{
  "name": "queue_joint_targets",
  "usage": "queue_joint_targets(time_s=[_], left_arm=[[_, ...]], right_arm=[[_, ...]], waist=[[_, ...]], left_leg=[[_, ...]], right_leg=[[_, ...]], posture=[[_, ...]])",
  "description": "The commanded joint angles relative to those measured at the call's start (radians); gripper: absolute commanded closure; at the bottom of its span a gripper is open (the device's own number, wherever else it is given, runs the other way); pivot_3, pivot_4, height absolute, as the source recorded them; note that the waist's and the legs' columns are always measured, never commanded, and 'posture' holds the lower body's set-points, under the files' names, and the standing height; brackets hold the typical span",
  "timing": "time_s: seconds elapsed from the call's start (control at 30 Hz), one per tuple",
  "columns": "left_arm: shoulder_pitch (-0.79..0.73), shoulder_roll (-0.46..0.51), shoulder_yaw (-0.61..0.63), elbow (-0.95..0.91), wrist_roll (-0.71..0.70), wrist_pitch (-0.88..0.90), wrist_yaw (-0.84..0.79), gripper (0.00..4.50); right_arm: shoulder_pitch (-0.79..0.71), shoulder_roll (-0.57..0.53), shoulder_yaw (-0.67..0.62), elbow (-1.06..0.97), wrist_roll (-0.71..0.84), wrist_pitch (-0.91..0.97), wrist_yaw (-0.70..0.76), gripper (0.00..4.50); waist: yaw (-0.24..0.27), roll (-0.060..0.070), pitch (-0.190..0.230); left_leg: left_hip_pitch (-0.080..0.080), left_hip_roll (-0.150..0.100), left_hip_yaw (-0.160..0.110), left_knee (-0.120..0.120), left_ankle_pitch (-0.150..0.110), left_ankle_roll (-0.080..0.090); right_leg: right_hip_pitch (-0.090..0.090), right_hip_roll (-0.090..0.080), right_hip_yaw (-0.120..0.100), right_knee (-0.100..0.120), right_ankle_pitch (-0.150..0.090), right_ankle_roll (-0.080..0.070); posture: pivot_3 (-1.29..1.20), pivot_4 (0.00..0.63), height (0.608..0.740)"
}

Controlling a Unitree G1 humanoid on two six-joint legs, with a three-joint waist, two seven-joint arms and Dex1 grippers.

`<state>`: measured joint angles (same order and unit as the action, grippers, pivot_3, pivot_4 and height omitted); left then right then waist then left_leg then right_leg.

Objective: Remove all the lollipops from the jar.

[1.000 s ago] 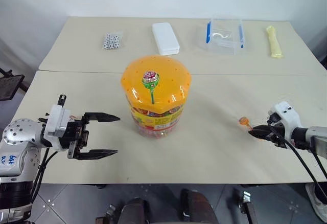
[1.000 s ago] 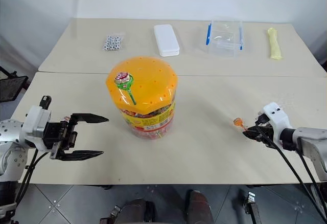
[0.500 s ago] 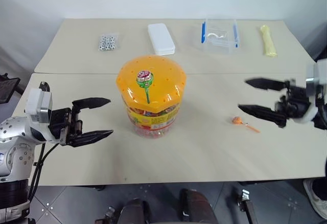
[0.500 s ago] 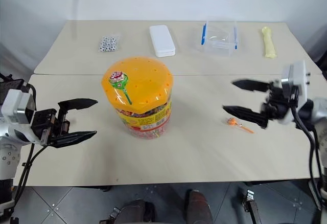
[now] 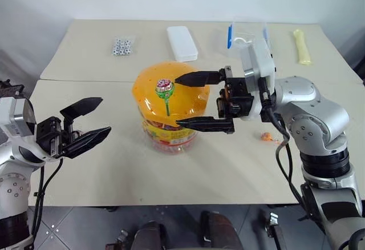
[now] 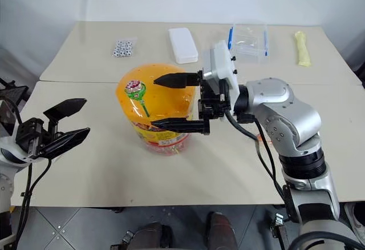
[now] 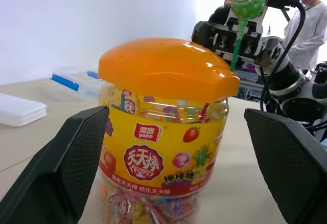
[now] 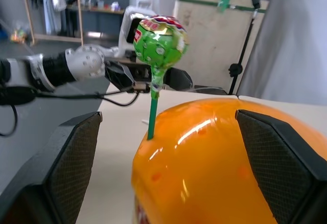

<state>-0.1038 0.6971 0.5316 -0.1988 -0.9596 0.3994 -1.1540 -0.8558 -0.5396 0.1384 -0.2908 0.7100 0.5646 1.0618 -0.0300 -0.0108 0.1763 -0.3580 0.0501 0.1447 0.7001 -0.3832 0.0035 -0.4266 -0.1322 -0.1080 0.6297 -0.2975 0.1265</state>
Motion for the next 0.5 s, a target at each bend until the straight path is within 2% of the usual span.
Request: queue_joint_targets(time_s=[0.03,0.13,0.4,0.5], left_arm=[[0.021,-0.002,-0.011,-0.039,0.013,-0.019,-0.015,0.00],[0.015,-0.002,-0.018,-0.032,0.013,-0.017,-0.017,0.00],[-0.021,0.001,-0.034,0.001,0.026,-0.027,-0.032,0.00],[-0.053,-0.011,-0.032,-0.001,0.010,-0.029,-0.023,0.00]], right_arm=[[-0.029,0.025,0.064,0.022,-0.059,-0.013,0.025,0.12],[-0.058,0.046,0.082,0.034,-0.071,-0.009,0.039,0.74],[-0.079,0.074,0.078,0.037,-0.077,-0.015,0.062,3.46],[-0.066,0.099,0.038,0.045,-0.032,-0.014,0.066,4.47]], waist=[[-0.001,0.000,0.000],[-0.002,0.000,0.000],[-0.003,0.000,0.000],[-0.005,0.000,0.000]], left_leg=[[0.000,0.000,0.000,0.000,0.000,0.000],[0.001,0.000,0.000,0.000,0.000,0.000],[0.001,0.000,0.001,0.000,0.000,0.000],[0.001,0.000,0.001,0.000,0.000,0.000]], right_leg=[[0.000,0.000,0.000,0.000,0.000,0.000],[0.000,0.000,0.000,0.001,0.000,0.000],[0.000,0.000,0.000,0.001,0.000,0.000],[0.000,0.000,0.000,0.002,0.000,0.000]], posture=[[0.00,0.150,0.740],[0.00,0.150,0.740],[0.00,0.150,0.740],[0.00,0.150,0.740]])
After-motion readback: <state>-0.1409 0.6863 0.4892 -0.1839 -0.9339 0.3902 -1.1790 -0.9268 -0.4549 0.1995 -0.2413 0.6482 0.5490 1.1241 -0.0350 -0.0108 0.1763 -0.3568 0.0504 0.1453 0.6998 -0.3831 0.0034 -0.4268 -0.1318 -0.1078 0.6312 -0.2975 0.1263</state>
